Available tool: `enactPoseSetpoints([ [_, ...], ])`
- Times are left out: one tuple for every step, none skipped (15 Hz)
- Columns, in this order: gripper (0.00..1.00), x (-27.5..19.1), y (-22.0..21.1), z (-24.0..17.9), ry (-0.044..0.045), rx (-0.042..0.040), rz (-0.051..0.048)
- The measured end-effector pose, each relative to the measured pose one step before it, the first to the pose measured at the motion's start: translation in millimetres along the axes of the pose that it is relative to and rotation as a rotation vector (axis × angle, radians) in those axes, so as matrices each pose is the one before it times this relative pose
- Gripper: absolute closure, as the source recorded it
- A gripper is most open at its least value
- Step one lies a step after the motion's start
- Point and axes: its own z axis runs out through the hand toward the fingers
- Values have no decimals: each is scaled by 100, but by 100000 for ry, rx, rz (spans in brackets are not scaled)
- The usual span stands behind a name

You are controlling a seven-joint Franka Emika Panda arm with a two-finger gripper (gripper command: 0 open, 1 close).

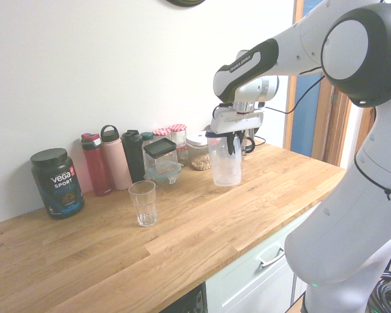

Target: Pour me some water

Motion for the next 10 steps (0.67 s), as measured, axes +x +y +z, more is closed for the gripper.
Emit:
enactPoseSetpoints([
  [100,-385,346,492,-211,-703,-27],
  [100,-425,327,343,371,-300,101],
  [100,-341,456,104,692,77,161],
  [100,-262,536,42,861,116,359],
  [100,-156,508,-4,746,290,581],
  [100,-124,358,119,177,96,485],
  [100,-164,209,303,-211,-159,163],
  [100,-211,123,524,-58,-101,-40],
  [100,-191,123,547,-58,-118,-12],
  [100,42,-24,30,504,297,5],
])
